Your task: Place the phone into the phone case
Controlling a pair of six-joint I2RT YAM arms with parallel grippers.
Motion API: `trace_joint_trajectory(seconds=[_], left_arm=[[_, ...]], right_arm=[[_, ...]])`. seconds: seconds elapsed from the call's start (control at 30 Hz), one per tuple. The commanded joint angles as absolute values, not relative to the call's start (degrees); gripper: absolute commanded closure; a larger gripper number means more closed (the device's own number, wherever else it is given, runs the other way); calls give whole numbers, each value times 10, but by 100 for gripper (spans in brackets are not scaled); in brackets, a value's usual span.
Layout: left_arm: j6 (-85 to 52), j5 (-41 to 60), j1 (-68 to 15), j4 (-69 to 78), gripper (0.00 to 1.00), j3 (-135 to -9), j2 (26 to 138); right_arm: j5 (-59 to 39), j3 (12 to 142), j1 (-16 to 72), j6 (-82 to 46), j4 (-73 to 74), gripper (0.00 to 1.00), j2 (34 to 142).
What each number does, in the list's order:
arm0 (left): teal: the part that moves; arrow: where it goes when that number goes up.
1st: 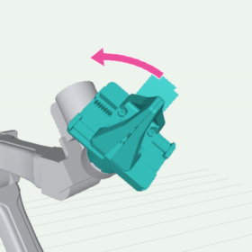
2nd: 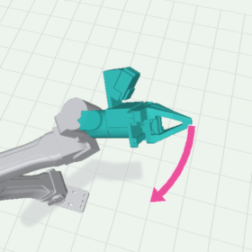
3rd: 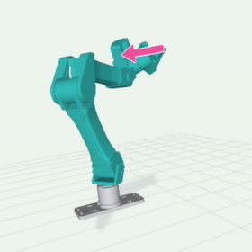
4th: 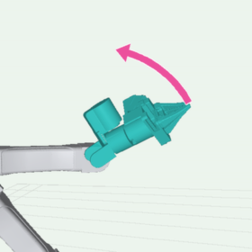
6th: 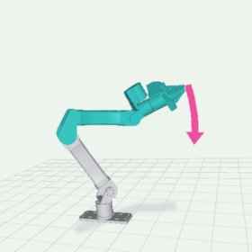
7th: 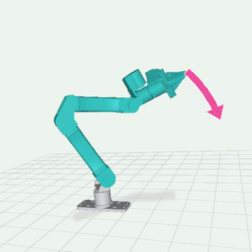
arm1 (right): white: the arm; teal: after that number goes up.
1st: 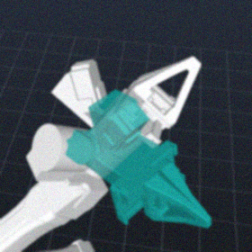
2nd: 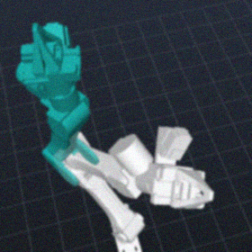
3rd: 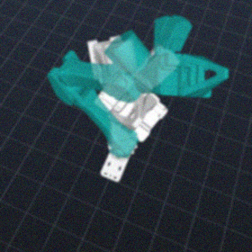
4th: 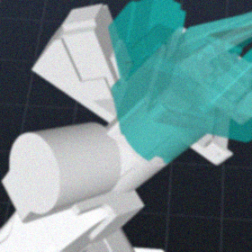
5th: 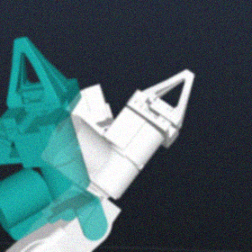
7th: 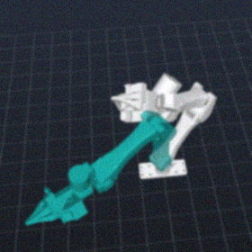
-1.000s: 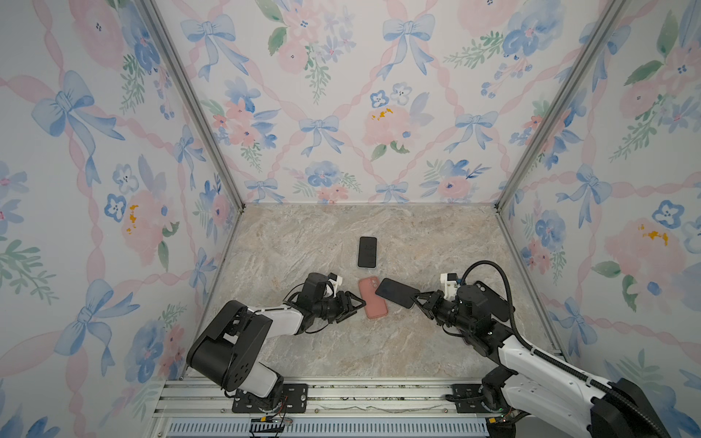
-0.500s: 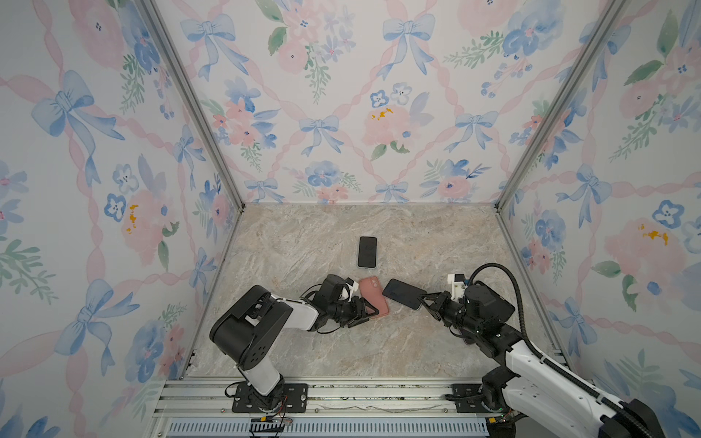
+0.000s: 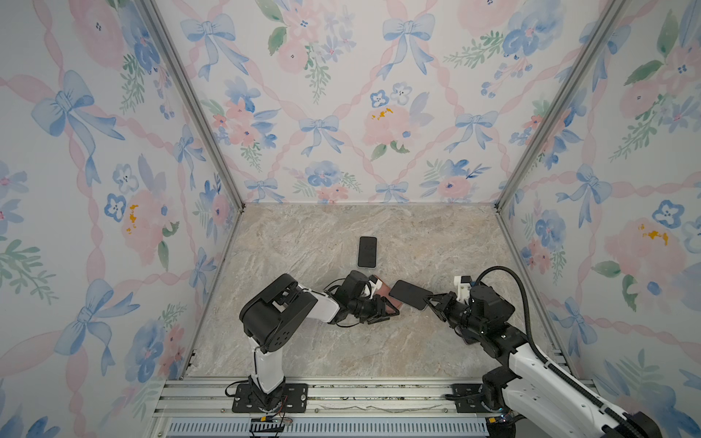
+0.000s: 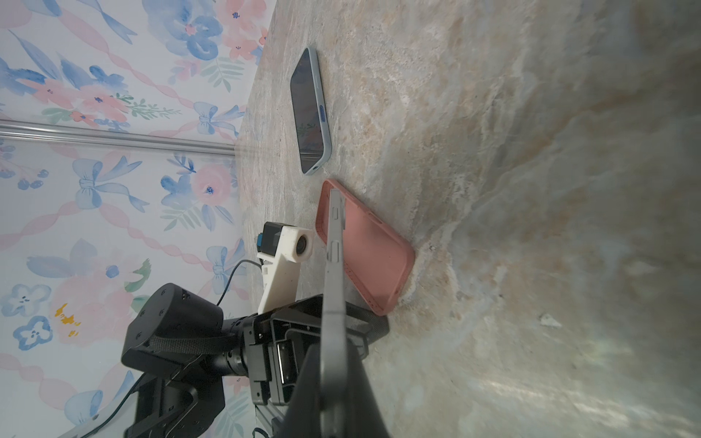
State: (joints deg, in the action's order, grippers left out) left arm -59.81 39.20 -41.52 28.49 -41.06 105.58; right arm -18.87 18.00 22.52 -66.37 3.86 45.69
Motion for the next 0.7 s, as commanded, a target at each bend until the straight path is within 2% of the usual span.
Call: trace_joint_trajectory(seconds=[0.0, 0.27, 0.37, 0.47, 0.67], left_arm=[[-568, 373, -393, 238, 46, -388, 1008], [-477, 352, -298, 98, 45, -417, 953], [-435, 338, -260, 30, 46, -471, 970], [-426, 344, -230, 24, 47, -492, 995], [-421, 348, -219, 24, 47, -555, 1052]], right_arm=[[-207, 196, 221, -674, 80, 100, 471], [-213, 193, 245, -729, 193, 100, 548], [-208, 192, 257, -743, 240, 100, 583], [-208, 192, 264, -761, 289, 100, 622], [-197, 198, 287, -782, 368, 100, 702]])
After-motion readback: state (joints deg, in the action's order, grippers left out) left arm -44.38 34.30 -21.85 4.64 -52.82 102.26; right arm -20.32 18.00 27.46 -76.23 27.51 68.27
